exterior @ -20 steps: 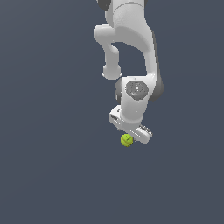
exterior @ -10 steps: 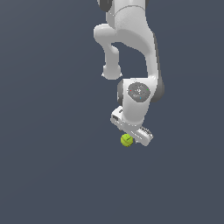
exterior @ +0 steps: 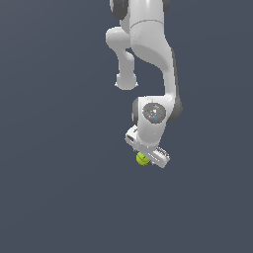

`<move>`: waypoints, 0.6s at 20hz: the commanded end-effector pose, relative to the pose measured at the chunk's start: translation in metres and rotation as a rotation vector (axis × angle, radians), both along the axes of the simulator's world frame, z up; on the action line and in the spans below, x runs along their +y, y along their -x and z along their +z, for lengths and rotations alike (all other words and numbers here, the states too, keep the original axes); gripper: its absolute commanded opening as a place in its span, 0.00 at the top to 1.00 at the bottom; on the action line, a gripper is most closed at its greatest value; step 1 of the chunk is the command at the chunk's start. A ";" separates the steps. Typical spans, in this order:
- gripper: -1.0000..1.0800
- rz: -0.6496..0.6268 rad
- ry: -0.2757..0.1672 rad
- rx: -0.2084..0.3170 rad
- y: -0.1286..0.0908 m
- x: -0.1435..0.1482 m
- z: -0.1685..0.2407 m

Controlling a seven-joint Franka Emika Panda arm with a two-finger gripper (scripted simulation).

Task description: Pick up the object and move it to a goal position.

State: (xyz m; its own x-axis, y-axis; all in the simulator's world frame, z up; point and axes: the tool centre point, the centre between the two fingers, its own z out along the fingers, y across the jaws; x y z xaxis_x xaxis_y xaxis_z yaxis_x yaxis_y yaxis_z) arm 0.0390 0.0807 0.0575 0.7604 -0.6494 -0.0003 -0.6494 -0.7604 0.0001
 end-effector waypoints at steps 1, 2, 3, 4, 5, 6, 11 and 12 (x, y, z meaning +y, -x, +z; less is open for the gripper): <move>0.04 -0.001 0.000 0.000 0.000 0.000 -0.011; 0.04 -0.001 0.000 0.000 0.000 0.000 -0.014; 0.04 -0.001 0.000 0.000 0.000 0.000 -0.015; 0.04 -0.001 0.000 0.000 0.000 0.000 -0.016; 0.04 -0.001 0.000 0.000 -0.001 0.000 -0.016; 0.04 -0.001 0.000 0.000 -0.001 0.000 -0.016; 1.00 -0.001 0.000 0.000 -0.001 0.000 -0.016; 1.00 -0.001 0.000 0.000 -0.001 0.000 -0.016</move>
